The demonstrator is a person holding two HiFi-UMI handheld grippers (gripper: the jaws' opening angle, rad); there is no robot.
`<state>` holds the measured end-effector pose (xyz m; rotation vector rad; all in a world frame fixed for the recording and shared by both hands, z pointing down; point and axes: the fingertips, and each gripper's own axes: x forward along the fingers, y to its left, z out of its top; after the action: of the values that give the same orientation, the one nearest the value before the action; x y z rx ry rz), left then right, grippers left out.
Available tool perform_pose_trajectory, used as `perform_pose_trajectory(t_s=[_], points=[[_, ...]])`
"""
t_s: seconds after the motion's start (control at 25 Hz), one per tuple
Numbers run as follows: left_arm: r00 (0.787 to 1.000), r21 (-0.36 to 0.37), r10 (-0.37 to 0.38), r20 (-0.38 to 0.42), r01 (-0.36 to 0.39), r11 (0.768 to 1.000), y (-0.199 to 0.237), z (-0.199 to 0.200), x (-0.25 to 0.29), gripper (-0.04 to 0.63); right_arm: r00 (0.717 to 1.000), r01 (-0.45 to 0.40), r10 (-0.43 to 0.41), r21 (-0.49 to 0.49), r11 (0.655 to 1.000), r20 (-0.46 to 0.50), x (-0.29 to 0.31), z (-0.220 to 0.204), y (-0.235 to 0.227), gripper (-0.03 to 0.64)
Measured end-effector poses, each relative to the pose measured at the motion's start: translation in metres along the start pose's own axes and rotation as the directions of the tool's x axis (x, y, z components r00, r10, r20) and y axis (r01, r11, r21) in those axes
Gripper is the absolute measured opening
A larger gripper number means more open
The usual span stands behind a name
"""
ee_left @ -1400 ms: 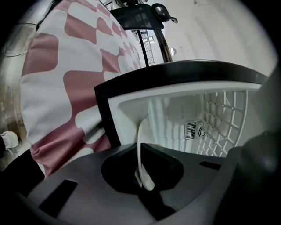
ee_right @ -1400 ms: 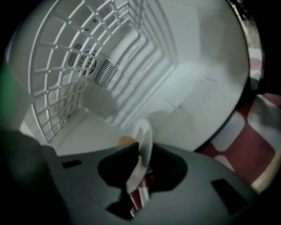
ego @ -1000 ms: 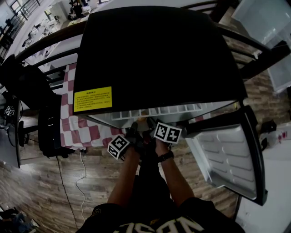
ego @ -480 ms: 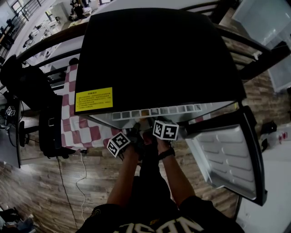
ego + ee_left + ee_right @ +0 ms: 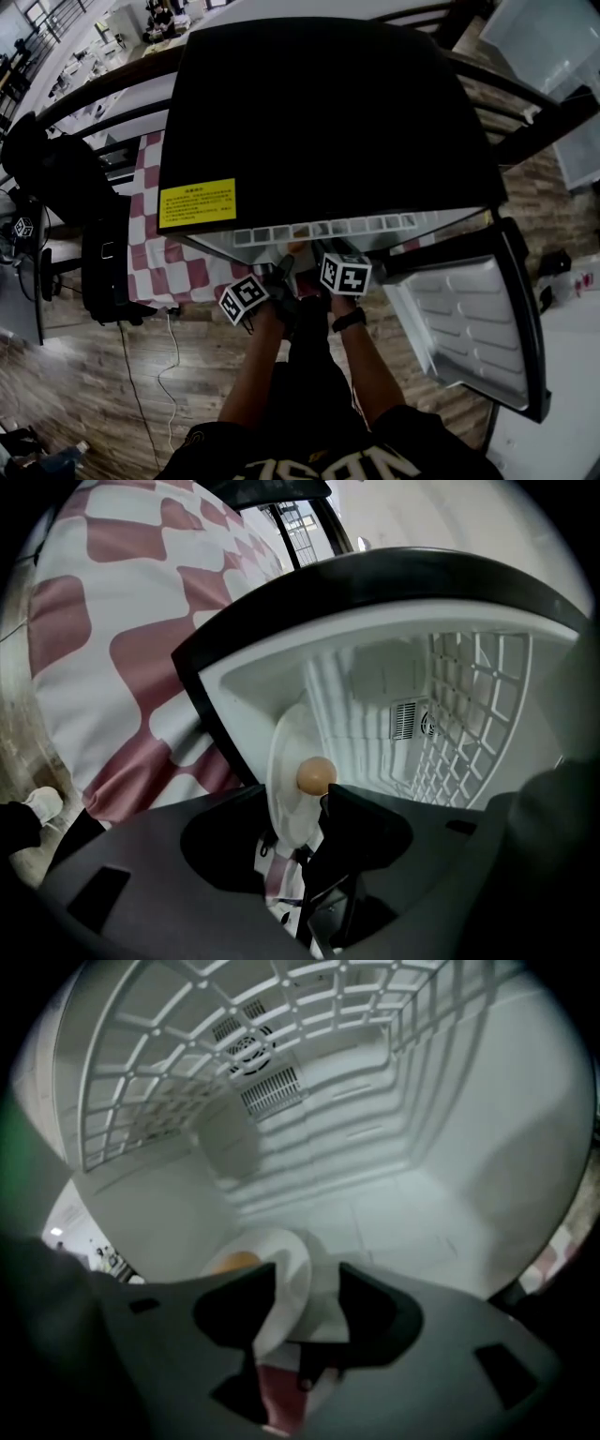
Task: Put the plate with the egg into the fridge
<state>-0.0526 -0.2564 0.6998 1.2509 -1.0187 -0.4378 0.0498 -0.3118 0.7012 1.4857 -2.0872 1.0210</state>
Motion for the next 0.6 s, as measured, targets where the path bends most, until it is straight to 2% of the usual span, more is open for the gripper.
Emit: perform_pose_trajectory(t_s=[0.2, 0.32, 0.44, 0.52, 0.6], points=[[1.000, 0.008, -0.008, -0.012, 0.008, 1.000, 0.004, 0.002, -0.008, 0.223, 0.998, -0.030, 0.028, 0.034, 0.999, 0.064, -0.020, -0.005, 0.003, 0.207], [0.999, 0.027, -0.031, -0.033, 0.032, 0.999, 0.002, -0.001, -0.016, 0.224, 0.991, -0.109, 0.096, 0.145, 0.983, 0.091, -0.034, -0.023, 0.008, 0.207], [0.995, 0.035, -0.072, -0.073, 0.075, 0.997, -0.004, -0.008, -0.030, 0.222, 0.973, -0.223, 0.194, 0.305, 0.926, 0.125, -0.044, -0.051, 0.020, 0.206], [0.993, 0.082, -0.068, -0.093, 0.076, 0.994, -0.005, -0.013, -0.041, 0.222, 0.961, -0.276, 0.240, 0.380, 0.883, 0.141, -0.047, -0.068, 0.030, 0.206], [0.993, 0.154, -0.052, -0.106, 0.068, 0.986, -0.007, -0.015, -0.053, 0.222, 0.953, -0.301, 0.259, 0.422, 0.855, 0.157, -0.048, -0.079, 0.037, 0.206]])
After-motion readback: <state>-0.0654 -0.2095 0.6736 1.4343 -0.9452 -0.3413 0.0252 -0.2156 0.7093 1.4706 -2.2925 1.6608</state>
